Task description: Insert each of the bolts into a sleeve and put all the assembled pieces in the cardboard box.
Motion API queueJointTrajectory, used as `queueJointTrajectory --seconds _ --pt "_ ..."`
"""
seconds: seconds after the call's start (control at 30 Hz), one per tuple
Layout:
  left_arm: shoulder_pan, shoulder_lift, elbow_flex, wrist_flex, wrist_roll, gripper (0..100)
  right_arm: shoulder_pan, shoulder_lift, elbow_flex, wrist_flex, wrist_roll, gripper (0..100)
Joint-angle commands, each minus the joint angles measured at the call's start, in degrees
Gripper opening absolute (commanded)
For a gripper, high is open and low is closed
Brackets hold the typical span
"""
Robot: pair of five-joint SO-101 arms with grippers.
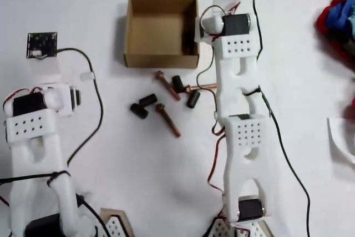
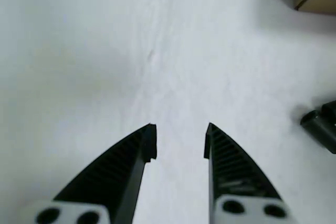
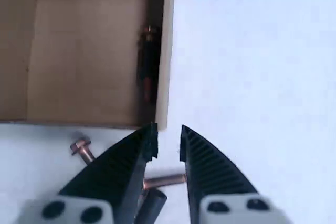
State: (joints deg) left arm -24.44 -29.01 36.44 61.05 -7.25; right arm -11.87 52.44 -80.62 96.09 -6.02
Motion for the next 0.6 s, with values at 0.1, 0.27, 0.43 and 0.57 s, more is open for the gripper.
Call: queueJointTrajectory --seconds 0.1,0.27,0.43,0.57 --pt "2.7 -1.3 -0.2 -1.0 -0.2 17 -1.0 -6.7 4.0 5.5 5.0 6.0" --pt "2.4 -1.3 -0.1 -1.3 -0.2 17 -7.9 -17.5 23.8 5.4 12.7 6.0" --pt "-4.3 -1.3 3.6 -5.3 -0.2 17 -18.5 -31.0 45.5 5.2 23.5 5.9" --pt "-15.2 -1.3 8.0 -6.9 -0.6 17 -22.5 -34.3 54.9 1.5 26.2 5.9"
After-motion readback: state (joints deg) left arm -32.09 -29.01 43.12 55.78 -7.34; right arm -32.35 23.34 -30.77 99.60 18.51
